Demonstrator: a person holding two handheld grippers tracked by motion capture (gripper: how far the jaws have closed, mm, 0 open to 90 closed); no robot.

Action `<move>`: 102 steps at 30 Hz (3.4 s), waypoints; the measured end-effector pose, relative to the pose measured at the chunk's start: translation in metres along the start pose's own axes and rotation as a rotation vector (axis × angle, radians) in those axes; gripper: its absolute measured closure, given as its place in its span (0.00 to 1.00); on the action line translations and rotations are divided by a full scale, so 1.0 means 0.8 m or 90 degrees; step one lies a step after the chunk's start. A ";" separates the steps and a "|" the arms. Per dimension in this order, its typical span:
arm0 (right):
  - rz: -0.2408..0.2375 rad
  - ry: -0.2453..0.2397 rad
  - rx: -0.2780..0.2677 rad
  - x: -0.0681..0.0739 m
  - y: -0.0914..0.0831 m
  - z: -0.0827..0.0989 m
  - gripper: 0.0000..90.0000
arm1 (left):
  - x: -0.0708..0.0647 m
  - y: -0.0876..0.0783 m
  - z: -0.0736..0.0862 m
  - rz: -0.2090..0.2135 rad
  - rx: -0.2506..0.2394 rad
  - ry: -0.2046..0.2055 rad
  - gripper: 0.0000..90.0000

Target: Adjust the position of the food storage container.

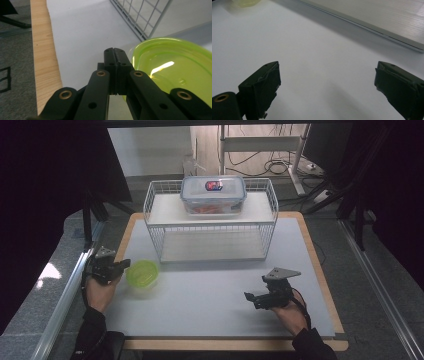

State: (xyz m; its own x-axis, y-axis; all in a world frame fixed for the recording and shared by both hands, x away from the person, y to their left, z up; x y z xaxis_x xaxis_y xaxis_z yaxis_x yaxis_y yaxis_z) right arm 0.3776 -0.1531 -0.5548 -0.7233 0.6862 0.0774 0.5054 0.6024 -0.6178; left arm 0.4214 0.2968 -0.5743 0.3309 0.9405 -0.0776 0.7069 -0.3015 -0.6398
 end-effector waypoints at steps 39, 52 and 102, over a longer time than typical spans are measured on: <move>-0.001 0.001 0.026 0.001 0.004 0.008 0.08 | -0.171 0.006 0.010 0.124 0.047 0.097 1.00; -0.001 0.005 0.024 -0.001 0.002 0.008 0.08 | -0.166 -0.001 0.028 0.140 0.055 0.080 1.00; -0.005 0.003 0.049 0.009 -0.004 0.020 0.08 | -0.332 0.019 0.071 0.241 0.113 0.278 0.98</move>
State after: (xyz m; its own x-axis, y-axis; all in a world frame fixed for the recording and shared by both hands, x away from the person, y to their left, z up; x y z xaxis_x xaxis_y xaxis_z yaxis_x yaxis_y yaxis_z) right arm 0.3632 -0.1564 -0.5652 -0.7243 0.6841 0.0859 0.4626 0.5746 -0.6751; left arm 0.3087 0.0511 -0.6070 0.7918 0.6101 -0.0282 0.3867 -0.5366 -0.7500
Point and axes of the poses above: each handheld gripper's, and its own axes: y roughly forward along the jaws, z roughly out of its underside, x roughly to its left, the point moved 10 cm from there along y, roughly forward along the jaws, and after that the axes turned 1 degree about y, right-handed, at the moved point
